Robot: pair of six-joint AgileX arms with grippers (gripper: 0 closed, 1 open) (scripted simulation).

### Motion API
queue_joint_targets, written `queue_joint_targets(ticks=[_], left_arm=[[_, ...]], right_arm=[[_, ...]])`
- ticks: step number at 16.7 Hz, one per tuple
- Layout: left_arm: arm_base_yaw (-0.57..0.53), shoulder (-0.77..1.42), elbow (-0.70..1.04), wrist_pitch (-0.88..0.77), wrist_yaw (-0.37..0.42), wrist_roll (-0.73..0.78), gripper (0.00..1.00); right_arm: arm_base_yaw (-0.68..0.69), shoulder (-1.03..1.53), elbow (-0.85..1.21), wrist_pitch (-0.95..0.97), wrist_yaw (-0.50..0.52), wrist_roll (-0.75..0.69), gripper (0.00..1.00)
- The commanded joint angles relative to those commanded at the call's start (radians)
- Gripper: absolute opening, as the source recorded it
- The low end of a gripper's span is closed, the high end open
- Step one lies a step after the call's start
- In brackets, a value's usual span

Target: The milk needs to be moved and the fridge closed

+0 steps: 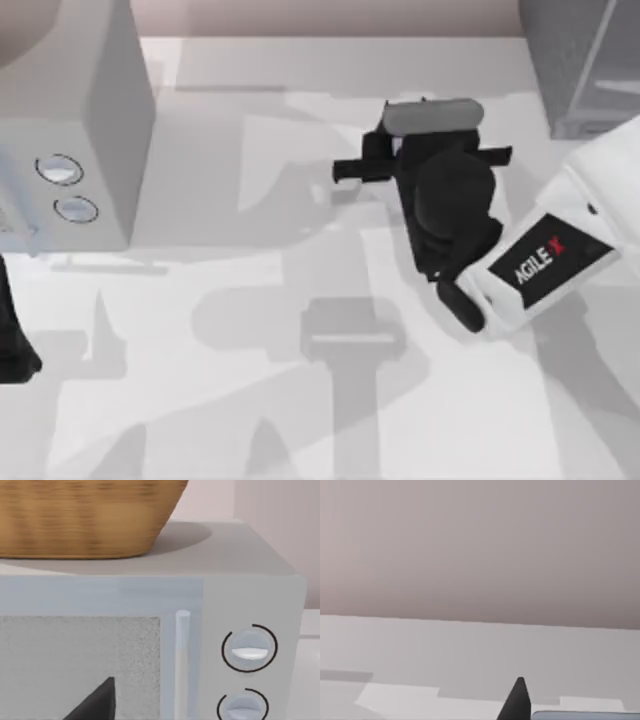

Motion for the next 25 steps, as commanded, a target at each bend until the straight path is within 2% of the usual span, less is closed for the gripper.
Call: queue_joint_targets(ticks=[4, 11, 15, 17, 22, 25], left_arm=[[0.0, 0.0, 0.0, 0.0, 0.0, 0.0, 1.0], [0.0, 0.0, 0.0, 0.0, 0.0, 0.0, 1.0], [0.0, 0.0, 0.0, 0.0, 0.0, 0.0, 1.0], [0.0, 0.0, 0.0, 0.0, 0.0, 0.0, 1.0], [0.0, 0.0, 0.0, 0.0, 0.0, 0.0, 1.0], [0.0, 0.0, 0.0, 0.0, 0.0, 0.0, 1.0]], right_arm=[[-0.144, -0.166, -0.161, -0.041, -0.116, 0.001, 0.0], [-0.381, -0.679, -0.523, -0.1, -0.3, 0.002, 0.0], [-0.531, -0.852, -0.69, -0.139, -0.424, 0.001, 0.0], [-0.549, -0.881, -0.718, -0.15, -0.457, 0.001, 0.0], [-0.546, -0.877, -0.714, -0.148, -0.457, 0.003, 0.0], [-0.566, -0.809, -0.646, -0.147, -0.477, -0.001, 0.0]])
